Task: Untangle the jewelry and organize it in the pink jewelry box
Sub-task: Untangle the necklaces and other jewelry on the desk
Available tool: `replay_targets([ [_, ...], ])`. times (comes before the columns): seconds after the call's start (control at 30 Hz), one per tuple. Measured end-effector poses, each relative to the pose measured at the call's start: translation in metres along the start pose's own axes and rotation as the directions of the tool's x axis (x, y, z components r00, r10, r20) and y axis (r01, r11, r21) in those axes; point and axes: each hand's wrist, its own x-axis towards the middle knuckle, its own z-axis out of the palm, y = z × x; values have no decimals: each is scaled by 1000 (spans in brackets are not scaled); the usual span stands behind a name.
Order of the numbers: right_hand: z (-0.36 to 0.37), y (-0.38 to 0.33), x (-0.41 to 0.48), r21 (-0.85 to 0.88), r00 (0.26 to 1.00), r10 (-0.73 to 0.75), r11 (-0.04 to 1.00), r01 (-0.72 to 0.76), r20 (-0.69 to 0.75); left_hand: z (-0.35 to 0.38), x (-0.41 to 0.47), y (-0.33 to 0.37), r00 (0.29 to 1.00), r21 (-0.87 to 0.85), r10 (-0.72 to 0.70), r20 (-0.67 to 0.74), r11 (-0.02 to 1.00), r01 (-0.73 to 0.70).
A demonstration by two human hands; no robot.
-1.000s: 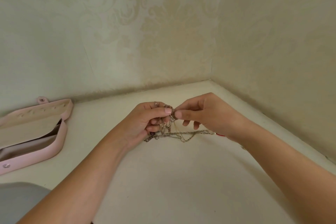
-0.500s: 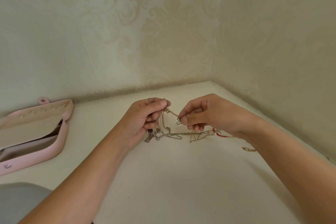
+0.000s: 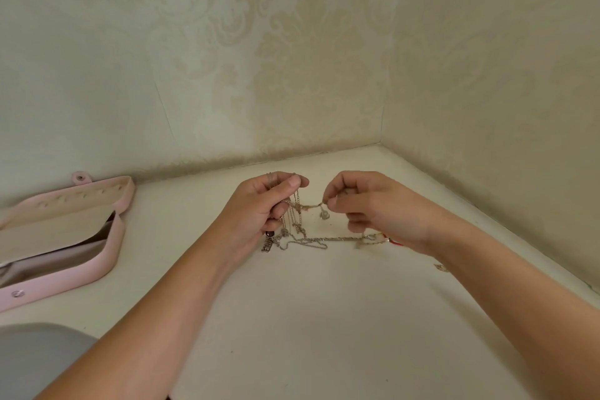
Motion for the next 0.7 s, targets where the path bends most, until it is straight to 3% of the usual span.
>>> replay_targets([
  [0.1,2,-5,-2,-155,994,-84,985,71,-73,0,0,1,1000,-29,-7,10,1000,7],
  [0.23,2,-7,-2,-215,983,-122,972,91,-136,1,-1,2,999,-35,-17,39,999,18],
  [0.47,-4,-4,-4,-130,984,-135,984,120,-115,2,-5,3,984,-19,-79,159,996,83],
  [0.7,-1,2,0,-124,983,-108,988,89,-149,2,-4,2,985,6,-81,151,997,81],
])
